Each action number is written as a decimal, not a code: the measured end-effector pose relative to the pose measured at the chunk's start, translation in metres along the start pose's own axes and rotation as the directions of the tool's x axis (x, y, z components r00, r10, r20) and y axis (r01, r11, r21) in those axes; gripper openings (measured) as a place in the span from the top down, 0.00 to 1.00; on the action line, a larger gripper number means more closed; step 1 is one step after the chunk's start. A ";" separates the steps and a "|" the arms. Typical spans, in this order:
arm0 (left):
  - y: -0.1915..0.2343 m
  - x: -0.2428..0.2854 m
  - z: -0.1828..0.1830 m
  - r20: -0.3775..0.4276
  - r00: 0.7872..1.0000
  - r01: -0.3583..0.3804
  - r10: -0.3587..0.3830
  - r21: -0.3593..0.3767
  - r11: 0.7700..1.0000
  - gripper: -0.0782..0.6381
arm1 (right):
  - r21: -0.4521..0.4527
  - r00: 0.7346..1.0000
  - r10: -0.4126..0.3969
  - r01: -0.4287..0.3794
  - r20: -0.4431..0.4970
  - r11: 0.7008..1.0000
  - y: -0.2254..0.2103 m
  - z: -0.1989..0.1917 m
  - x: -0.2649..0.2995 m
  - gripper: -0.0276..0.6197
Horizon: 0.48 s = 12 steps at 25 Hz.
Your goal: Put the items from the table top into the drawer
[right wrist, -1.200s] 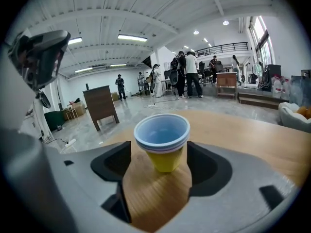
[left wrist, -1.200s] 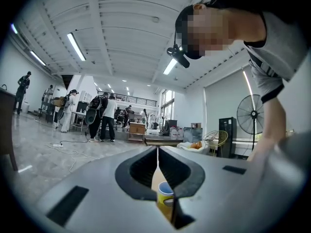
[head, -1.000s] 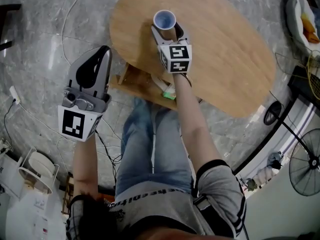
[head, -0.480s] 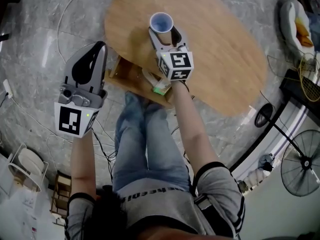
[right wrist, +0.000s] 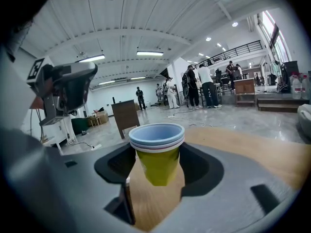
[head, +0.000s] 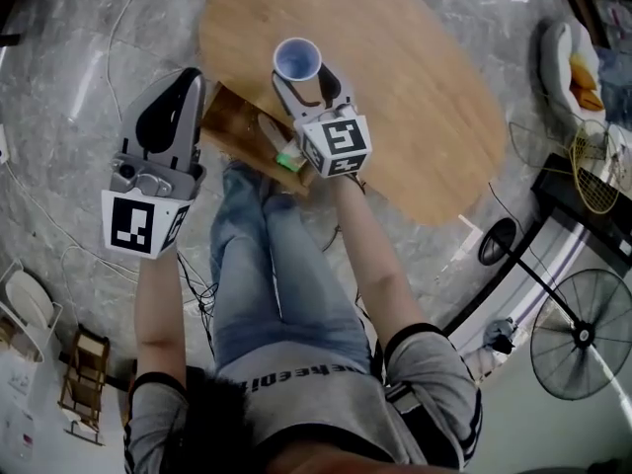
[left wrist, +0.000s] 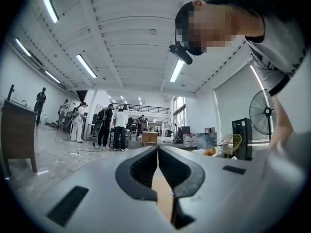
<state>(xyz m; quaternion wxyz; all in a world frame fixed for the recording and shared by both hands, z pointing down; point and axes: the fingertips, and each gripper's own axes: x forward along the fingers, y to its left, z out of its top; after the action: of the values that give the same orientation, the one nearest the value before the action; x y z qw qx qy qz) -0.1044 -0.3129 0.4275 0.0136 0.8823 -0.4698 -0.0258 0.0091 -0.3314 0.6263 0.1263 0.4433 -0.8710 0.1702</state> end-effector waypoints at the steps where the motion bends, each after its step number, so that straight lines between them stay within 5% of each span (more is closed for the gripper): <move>1: -0.004 -0.004 0.003 0.008 1.000 -0.011 0.011 0.000 1.000 0.87 | 0.000 1.000 0.013 -0.013 -0.001 1.000 0.006 -0.002 -0.006 0.52; 12: -0.027 -0.055 0.025 0.061 0.990 -0.131 0.130 0.013 0.991 0.87 | -0.052 0.985 0.164 -0.167 -0.061 0.985 0.066 -0.022 -0.038 0.52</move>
<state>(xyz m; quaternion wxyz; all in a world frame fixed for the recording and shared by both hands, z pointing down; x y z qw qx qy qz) -0.1142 -0.2518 0.4028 -0.0063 0.8485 -0.5270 -0.0473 -0.0215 -0.2581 0.6202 0.1487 0.3608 -0.9053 0.1678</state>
